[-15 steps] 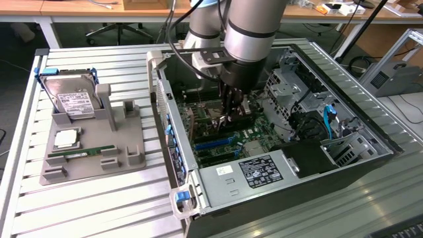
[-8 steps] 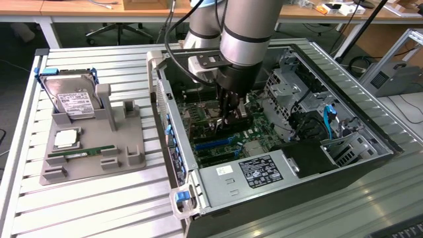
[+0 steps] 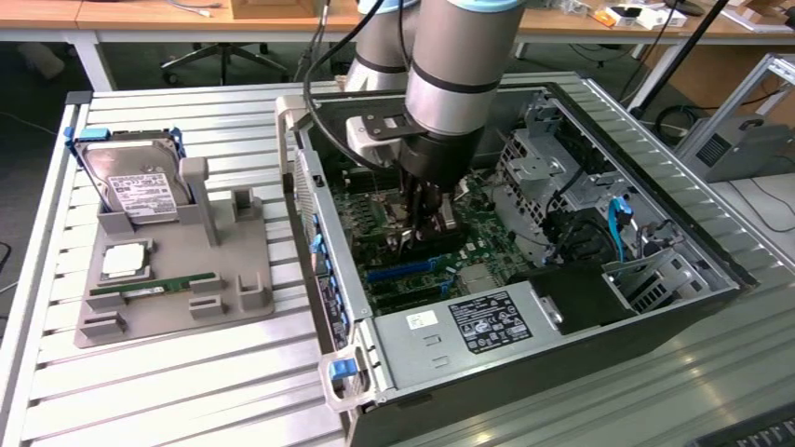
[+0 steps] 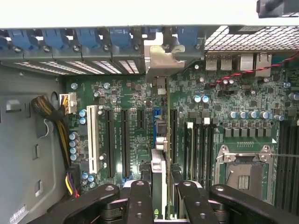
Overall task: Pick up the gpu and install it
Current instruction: 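Insert the gpu into the slot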
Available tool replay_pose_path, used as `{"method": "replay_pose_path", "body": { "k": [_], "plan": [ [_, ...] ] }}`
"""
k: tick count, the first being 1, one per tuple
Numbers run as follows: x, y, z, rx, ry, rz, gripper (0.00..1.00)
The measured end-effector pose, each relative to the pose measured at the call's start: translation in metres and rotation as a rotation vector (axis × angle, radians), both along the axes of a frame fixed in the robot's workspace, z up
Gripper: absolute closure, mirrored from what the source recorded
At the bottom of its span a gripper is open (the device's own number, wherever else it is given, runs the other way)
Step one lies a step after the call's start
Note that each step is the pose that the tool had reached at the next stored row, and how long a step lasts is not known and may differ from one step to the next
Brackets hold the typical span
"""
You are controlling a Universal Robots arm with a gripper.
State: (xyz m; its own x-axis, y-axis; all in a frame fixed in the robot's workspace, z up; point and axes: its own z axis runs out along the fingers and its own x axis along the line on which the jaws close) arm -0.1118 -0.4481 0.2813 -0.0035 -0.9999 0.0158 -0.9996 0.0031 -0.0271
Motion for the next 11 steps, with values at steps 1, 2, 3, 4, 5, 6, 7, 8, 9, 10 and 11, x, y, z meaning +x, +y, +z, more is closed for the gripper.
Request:
{"method": "replay_pose_path", "body": {
  "k": [1,2,3,4,5,6,7,8,9,10,11],
  "plan": [
    [-0.0013,-0.0006,-0.0015,-0.0001,0.0,0.0,0.73],
    [-0.0022,-0.0014,-0.0025,0.0,-0.0001,0.0,0.73],
    [-0.0028,-0.0023,-0.003,0.0001,-0.0001,0.0,0.73],
    [-0.0035,-0.0034,-0.0035,0.0,-0.0001,0.0,0.73],
    [-0.004,-0.0041,-0.004,0.0001,-0.0001,0.0,0.73],
    [-0.0045,-0.0047,-0.0045,0.0002,-0.0001,0.0,0.73],
    [-0.005,-0.005,-0.005,0.0002,-0.0001,0.0,0.73],
    [-0.0056,-0.0052,-0.0057,0.0002,-0.0001,0.0,0.73],
    [-0.006,-0.0053,-0.006,0.0001,-0.0001,0.0,0.73],
    [-0.0064,-0.0053,-0.0064,0.0,0.0,0.0,0.73],
    [-0.0065,-0.0053,-0.0066,-0.0001,0.0,0.0,0.73]
  ]
}}
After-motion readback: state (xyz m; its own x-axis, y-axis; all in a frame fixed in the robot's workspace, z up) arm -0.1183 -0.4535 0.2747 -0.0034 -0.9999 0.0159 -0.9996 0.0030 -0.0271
